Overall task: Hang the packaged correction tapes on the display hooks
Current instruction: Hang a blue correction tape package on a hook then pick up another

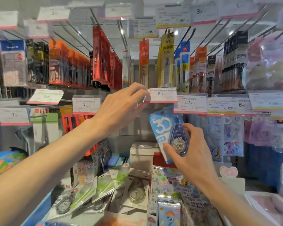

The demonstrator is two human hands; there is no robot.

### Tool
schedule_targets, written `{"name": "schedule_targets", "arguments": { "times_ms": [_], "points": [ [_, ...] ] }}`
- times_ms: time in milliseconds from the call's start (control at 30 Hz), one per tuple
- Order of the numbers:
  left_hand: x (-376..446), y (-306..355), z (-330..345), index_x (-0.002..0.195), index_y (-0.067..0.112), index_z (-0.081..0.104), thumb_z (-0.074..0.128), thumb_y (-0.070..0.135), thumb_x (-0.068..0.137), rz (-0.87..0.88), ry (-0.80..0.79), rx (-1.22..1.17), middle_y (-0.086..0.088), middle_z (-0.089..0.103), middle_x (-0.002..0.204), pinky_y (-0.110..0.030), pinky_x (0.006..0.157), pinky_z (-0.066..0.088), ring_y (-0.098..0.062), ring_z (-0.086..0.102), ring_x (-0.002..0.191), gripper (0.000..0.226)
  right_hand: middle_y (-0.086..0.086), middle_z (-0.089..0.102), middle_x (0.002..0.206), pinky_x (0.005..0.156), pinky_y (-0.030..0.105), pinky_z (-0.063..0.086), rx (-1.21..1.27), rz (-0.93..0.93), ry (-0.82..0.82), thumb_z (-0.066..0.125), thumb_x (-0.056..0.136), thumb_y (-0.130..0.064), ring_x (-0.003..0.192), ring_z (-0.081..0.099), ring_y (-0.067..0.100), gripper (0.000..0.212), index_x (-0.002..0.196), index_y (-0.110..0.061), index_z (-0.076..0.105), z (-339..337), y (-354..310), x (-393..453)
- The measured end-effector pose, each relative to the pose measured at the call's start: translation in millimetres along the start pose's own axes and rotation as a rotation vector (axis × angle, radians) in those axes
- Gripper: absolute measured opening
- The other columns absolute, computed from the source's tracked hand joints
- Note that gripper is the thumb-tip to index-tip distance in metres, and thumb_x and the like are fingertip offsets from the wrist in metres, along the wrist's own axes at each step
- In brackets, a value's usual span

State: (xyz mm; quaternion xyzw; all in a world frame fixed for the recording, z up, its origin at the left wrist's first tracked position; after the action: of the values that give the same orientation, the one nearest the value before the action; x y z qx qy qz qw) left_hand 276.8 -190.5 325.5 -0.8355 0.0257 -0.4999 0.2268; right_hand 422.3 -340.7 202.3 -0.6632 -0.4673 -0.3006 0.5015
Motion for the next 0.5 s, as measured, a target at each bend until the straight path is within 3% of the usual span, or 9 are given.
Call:
{"name": "schedule_targets", "arguments": {
  "times_ms": [267,500],
  "points": [
    [0.7,-2.9,1.8,0.120,0.021,0.059,0.045,0.037,0.104,-0.028,0.034,-0.091,0.010,0.057,0.129,-0.042,0.057,0.056,-0.015,0.064,0.082,0.027,-0.010,0.042,0.122,0.088,0.032,0.051,0.036,-0.033,0.040,0.070,0.082,-0.054,0.113,0.052,0.009,0.071,0.136,-0.028,0.032,10.1,-13.1,11.0],
    [-2.5,-3.0,3.8,0.120,0.022,0.057,0.048,0.035,0.104,-0.038,0.033,-0.102,0.011,0.054,0.130,-0.041,0.056,0.056,-0.014,0.064,0.077,0.022,-0.006,0.040,0.125,0.088,0.037,0.052,-0.017,0.018,0.055,0.069,0.081,-0.057,0.117,0.050,0.014,0.075,0.138,-0.026,0.032,17.9,-12.3,17.3]
  ]
}}
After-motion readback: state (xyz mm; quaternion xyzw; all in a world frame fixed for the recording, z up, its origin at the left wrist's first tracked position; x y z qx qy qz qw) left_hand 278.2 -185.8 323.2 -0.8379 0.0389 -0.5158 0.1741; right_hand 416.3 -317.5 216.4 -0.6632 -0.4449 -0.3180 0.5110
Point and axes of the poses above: each hand's wrist, its own x-axis towards the middle knuckle, its own z-axis out of the palm, y = z × x, the point moved 5 cm from there along x, towards the middle knuckle
